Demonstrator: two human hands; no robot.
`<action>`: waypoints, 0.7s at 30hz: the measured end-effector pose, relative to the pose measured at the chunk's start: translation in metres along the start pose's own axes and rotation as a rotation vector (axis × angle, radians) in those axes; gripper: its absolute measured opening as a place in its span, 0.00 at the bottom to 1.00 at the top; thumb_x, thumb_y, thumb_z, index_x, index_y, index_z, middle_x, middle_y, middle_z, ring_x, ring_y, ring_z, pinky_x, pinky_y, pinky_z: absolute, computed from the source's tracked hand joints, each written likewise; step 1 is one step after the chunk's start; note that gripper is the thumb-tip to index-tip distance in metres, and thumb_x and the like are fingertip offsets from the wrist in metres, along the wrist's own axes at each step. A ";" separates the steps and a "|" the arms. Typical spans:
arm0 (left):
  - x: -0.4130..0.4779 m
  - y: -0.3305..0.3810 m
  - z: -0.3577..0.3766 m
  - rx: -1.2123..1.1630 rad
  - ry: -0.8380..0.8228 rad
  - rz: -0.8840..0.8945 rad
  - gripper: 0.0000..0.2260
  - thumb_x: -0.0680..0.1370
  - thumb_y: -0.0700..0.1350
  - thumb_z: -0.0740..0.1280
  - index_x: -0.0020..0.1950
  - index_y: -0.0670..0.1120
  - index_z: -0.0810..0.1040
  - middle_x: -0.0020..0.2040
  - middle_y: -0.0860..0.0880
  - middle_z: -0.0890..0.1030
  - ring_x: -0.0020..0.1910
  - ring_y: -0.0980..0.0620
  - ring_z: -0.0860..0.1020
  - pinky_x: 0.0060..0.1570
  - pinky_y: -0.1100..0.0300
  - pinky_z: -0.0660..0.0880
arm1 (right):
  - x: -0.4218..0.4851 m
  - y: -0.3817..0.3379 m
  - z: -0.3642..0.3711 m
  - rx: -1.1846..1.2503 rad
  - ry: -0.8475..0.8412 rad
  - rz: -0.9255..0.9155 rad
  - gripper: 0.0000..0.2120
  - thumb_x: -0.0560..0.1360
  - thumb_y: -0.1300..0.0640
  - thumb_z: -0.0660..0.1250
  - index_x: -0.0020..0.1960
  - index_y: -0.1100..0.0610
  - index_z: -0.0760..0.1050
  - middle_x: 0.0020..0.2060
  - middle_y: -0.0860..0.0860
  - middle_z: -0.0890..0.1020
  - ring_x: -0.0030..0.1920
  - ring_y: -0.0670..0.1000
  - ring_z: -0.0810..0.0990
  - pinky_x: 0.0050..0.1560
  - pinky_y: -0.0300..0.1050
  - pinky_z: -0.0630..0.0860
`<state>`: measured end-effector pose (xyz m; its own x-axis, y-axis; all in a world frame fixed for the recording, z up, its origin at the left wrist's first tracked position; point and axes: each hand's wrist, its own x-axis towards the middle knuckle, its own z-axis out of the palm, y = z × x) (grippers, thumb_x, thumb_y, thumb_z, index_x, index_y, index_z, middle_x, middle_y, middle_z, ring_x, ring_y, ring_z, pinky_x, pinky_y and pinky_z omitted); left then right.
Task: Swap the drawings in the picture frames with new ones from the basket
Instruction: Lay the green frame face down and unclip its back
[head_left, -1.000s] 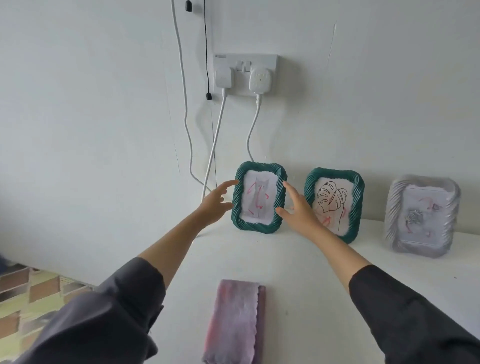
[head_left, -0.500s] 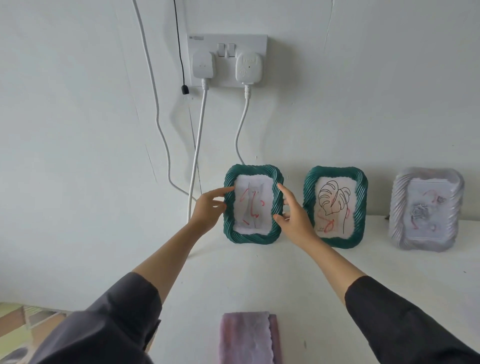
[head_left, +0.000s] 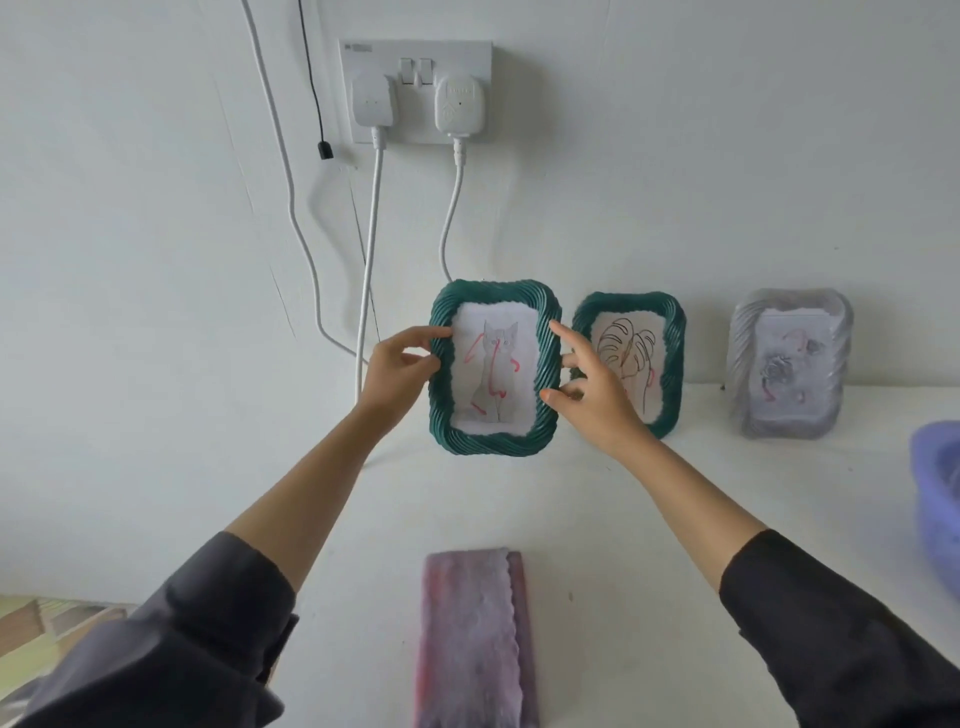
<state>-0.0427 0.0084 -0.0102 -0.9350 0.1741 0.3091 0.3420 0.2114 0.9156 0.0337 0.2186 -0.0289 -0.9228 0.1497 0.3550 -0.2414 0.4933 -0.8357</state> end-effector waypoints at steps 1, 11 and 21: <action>-0.007 0.004 0.002 -0.022 -0.001 0.014 0.18 0.73 0.29 0.60 0.52 0.48 0.80 0.42 0.52 0.77 0.30 0.64 0.77 0.34 0.70 0.77 | -0.007 -0.003 -0.006 0.025 -0.002 -0.006 0.36 0.72 0.66 0.67 0.66 0.33 0.59 0.55 0.53 0.71 0.37 0.51 0.75 0.44 0.39 0.76; -0.084 0.062 0.068 -0.156 -0.034 0.017 0.14 0.74 0.30 0.60 0.51 0.45 0.79 0.41 0.51 0.75 0.29 0.64 0.75 0.32 0.72 0.73 | -0.091 -0.012 -0.092 0.172 0.020 0.040 0.34 0.72 0.69 0.67 0.62 0.34 0.63 0.59 0.61 0.73 0.41 0.54 0.75 0.52 0.45 0.78; -0.156 0.076 0.153 -0.181 -0.111 -0.093 0.14 0.75 0.31 0.59 0.51 0.48 0.78 0.40 0.49 0.74 0.37 0.54 0.74 0.35 0.66 0.75 | -0.176 -0.001 -0.175 0.256 0.053 0.155 0.29 0.71 0.70 0.68 0.64 0.45 0.68 0.52 0.51 0.79 0.38 0.51 0.76 0.43 0.33 0.77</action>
<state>0.1437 0.1445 -0.0284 -0.9421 0.2688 0.2004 0.2233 0.0573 0.9731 0.2487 0.3415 -0.0168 -0.9390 0.2545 0.2311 -0.1734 0.2298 -0.9577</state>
